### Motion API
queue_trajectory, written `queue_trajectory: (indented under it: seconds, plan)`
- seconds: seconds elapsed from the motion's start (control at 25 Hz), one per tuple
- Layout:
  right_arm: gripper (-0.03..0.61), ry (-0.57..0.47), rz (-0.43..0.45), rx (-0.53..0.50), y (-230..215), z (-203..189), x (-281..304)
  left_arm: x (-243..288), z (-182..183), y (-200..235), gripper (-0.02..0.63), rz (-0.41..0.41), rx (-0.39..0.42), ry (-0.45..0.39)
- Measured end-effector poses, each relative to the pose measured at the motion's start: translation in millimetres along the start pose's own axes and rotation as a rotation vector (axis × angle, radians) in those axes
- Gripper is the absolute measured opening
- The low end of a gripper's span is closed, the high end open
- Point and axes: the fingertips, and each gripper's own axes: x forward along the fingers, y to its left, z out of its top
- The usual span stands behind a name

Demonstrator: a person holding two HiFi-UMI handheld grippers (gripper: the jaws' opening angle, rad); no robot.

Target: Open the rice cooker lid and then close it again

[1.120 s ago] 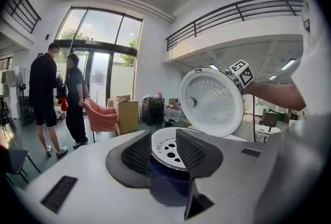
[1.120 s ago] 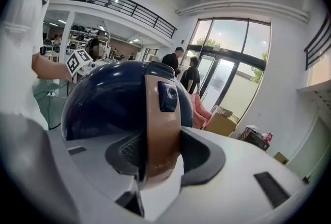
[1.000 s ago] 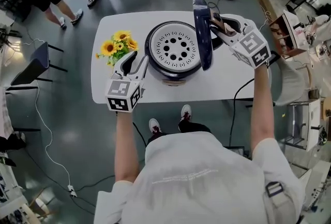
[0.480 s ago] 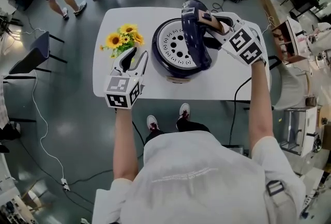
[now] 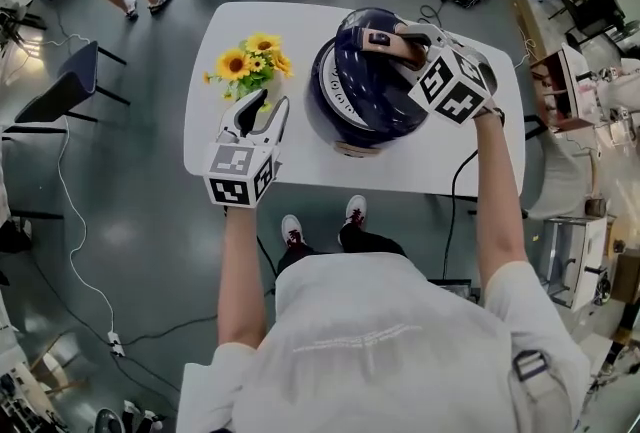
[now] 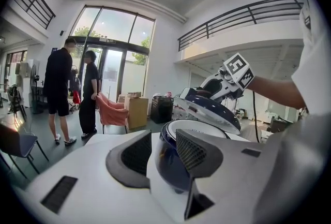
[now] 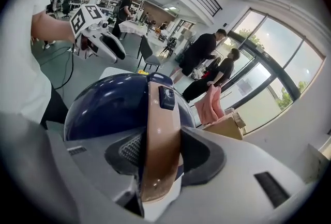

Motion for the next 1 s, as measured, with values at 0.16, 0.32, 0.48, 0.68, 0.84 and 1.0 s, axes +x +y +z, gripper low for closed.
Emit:
queue_trajectory:
  seconds: [0.16,0.32,0.48,0.68,0.84,1.0]
  plan:
    - [0.186,0.064,0.020,-0.054,13,2,19,-5,-10,7,0.161,0.005,-0.013,0.013]
    - [0.186,0.121,0.034,-0.107,26,6,39,-10,-22,18,0.161,0.012,-0.026,0.028]
    - [0.186,0.166,0.048,-0.144,37,7,51,-15,-30,26,0.161,0.012,-0.033,0.042]
    - [0.186,0.208,0.066,-0.179,46,6,65,-15,-34,35,0.161,0.008,-0.034,0.053]
    - [0.186,0.226,0.068,-0.183,47,4,71,-16,-36,40,0.161,0.002,-0.038,0.058]
    - [0.186,0.228,0.064,-0.178,48,3,71,-17,-42,44,0.161,0.000,-0.043,0.067]
